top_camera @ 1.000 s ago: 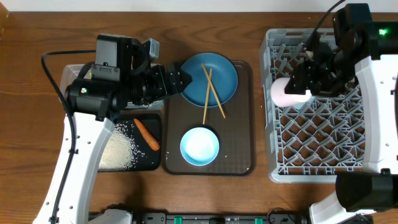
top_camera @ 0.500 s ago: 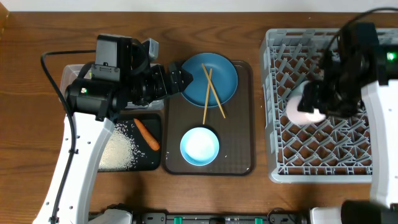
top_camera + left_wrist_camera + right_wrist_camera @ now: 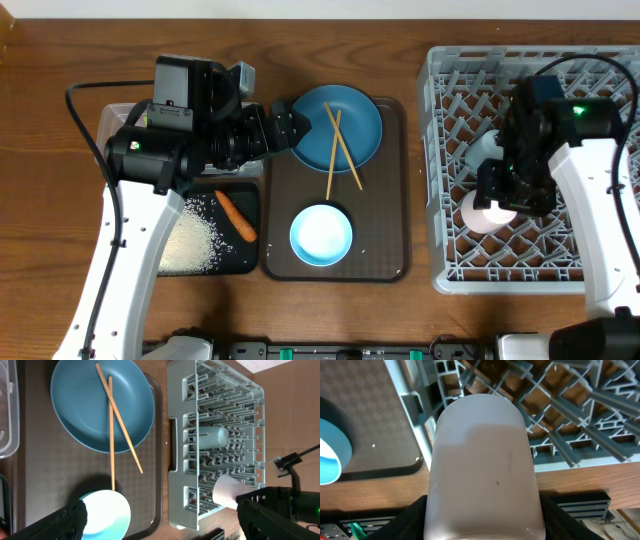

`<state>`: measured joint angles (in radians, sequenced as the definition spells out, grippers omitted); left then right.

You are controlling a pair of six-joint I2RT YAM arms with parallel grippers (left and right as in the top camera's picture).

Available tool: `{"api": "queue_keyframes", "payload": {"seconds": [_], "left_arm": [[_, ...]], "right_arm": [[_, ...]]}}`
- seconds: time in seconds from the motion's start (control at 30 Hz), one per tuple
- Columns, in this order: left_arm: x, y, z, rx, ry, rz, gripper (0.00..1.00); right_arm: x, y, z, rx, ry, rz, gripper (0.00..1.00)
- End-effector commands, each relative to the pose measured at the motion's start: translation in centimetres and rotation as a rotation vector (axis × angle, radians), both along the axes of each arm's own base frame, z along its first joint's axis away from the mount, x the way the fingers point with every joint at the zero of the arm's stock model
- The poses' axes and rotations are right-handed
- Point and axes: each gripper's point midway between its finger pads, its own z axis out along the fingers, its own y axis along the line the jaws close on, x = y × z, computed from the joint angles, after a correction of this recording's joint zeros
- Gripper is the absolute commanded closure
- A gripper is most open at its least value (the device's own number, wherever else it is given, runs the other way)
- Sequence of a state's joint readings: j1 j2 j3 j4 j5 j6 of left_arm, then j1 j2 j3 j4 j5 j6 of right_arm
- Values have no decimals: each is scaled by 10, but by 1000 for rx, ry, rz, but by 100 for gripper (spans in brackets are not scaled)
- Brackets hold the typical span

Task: Sort waste into correct bins and load items into the dishwasher rack
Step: 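Lower the pink cup upside down into the rack with the right gripper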

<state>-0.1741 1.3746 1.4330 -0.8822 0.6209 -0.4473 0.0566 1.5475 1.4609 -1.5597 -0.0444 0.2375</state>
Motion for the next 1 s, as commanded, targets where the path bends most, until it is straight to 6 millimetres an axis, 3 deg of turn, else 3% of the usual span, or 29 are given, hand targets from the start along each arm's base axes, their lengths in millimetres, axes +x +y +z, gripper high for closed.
{"api": "queue_keyframes", "payload": {"seconds": [0.0,0.23,0.47,0.7,0.73,0.83,0.97], "left_arm": [[0,0,-5,9,9,-2,2],[0,0,-5,9,9,-2,2],[0,0,-5,9,9,-2,2],[0,0,-5,9,9,-2,2],[0,0,-5,9,9,-2,2],[0,0,-5,9,9,-2,2],[0,0,-5,9,9,-2,2]], "right_arm": [[-3,-2,-9,-17,19,-15,74],[-3,8,-29,-15,22,13,74],[-3,13,-38,-15,22,33,67],[-4,13,-39,-16,26,34,46],[-5,13,-39,-16,27,34,36],[-5,13,-39,-16,28,35,19],[-5,13,-39,-15,29,48,8]]}}
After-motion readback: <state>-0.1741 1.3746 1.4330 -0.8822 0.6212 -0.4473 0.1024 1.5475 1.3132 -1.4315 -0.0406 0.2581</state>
